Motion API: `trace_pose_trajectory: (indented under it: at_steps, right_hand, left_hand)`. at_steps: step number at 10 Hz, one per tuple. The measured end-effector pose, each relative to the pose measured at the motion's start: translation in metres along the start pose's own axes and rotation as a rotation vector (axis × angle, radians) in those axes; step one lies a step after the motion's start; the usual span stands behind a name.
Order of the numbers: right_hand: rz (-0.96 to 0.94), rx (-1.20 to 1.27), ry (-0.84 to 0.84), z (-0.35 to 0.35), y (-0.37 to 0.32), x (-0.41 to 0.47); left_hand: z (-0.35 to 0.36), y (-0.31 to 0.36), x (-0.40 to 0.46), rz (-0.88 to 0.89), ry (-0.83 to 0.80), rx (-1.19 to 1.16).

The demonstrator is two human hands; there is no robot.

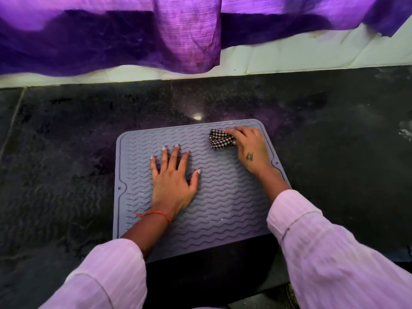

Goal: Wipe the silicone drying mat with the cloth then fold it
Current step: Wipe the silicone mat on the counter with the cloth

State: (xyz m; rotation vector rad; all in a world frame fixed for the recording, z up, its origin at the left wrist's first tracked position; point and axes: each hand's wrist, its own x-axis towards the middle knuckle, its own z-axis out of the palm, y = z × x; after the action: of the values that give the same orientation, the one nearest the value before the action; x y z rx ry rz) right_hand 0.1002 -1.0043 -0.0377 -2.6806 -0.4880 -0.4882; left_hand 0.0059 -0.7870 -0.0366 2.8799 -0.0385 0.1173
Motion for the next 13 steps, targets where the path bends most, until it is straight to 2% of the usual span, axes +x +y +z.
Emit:
trace_pose_trajectory:
  at_steps: [1, 2, 3, 4, 5, 6, 8, 9, 10, 12, 13]
  right_hand:
    - [0.038, 0.015, 0.027, -0.005, 0.004, 0.019]
    - [0.088, -0.032, -0.058, 0.006, -0.001, 0.029]
    - [0.052, -0.018, -0.179, 0.001, 0.003, 0.041]
    - [0.065, -0.014, -0.083, -0.008, 0.015, 0.047]
    - [0.161, -0.067, -0.095, 0.000, 0.019, 0.040]
    - [0.161, -0.052, -0.215, -0.010, 0.021, 0.051]
    - [0.343, -0.194, -0.120, -0.014, 0.023, 0.044]
    - [0.358, -0.182, -0.175, -0.023, 0.024, 0.054]
    - [0.456, -0.233, -0.105, -0.027, 0.029, 0.047]
    - [0.539, -0.193, -0.186, -0.037, 0.029, 0.049]
    - [0.585, -0.215, -0.115, -0.038, 0.026, 0.033]
  left_hand:
    - [0.001, 0.000, 0.001, 0.000, -0.005, 0.003]
    - [0.001, 0.000, 0.000, 0.001, 0.003, 0.002]
    - [0.001, -0.001, 0.000, -0.003, 0.018, -0.009]
    - [0.002, 0.000, 0.000, 0.000, 0.018, -0.009]
    - [0.002, 0.000, 0.000, -0.002, 0.018, -0.016]
    - [0.001, 0.000, 0.000, -0.003, 0.017, -0.015]
    - [0.002, -0.001, 0.001, -0.006, 0.004, -0.012]
    - [0.002, -0.001, 0.001, -0.003, 0.000, -0.013]
    - [0.002, -0.001, 0.001, -0.006, 0.005, -0.013]
    - [0.002, -0.001, 0.001, -0.001, 0.004, -0.015]
    - [0.002, -0.001, 0.001, -0.005, 0.003, -0.014]
